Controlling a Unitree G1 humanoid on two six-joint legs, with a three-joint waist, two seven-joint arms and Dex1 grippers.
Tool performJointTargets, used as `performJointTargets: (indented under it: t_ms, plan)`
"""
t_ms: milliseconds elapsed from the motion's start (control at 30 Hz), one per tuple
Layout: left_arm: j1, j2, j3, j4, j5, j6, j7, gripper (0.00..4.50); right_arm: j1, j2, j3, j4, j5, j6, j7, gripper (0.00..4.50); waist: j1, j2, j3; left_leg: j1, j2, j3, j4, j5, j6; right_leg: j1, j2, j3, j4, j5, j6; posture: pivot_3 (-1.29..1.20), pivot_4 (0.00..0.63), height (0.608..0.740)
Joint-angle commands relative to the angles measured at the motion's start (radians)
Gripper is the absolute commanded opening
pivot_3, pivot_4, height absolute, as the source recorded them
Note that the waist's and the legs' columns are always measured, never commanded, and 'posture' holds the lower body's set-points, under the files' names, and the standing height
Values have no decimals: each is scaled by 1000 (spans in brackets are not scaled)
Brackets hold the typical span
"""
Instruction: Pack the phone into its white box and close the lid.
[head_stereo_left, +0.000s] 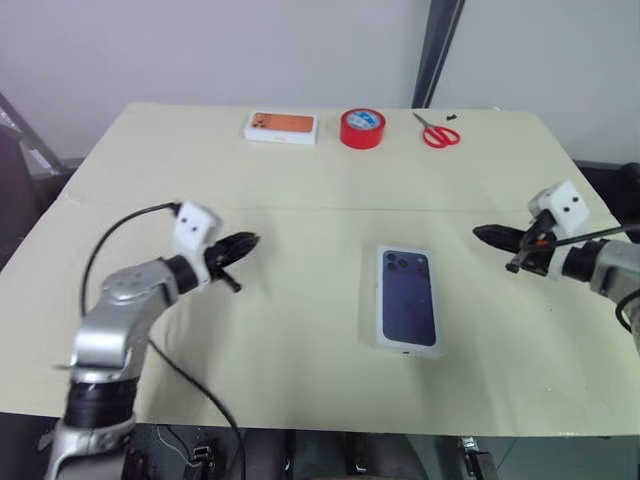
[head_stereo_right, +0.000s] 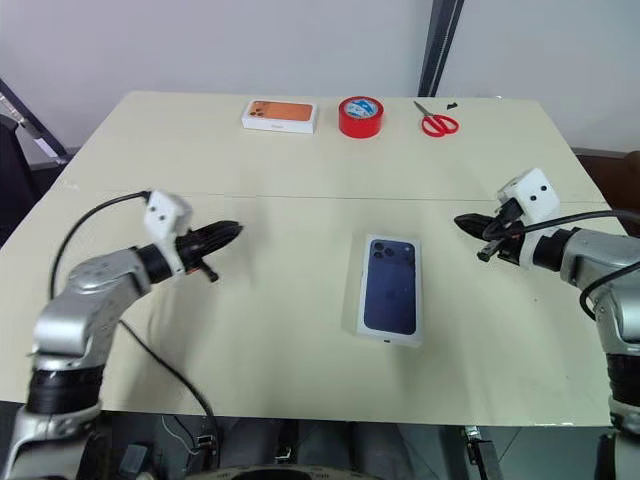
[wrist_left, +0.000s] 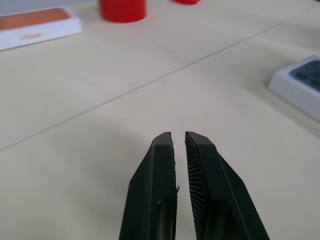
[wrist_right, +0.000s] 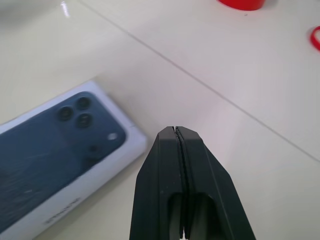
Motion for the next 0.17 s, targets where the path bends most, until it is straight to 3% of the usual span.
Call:
performJointTargets:
  t_ms: [33,167]
  plan:
    - [56,14,65,-84,-52,2,23,465,-28,16,-4,23,13,-41,37,24,0,0,0,0,0,0,0,0,0,0,0,0,0,0,0,0,150,729]
    - [123,13,82,-115,-43,-16,71,465,-26,18,30,10,39,-35,116,24,-4,0,0,0,0,0,0,0,0,0,0,0,0,0,0,0,150,729]
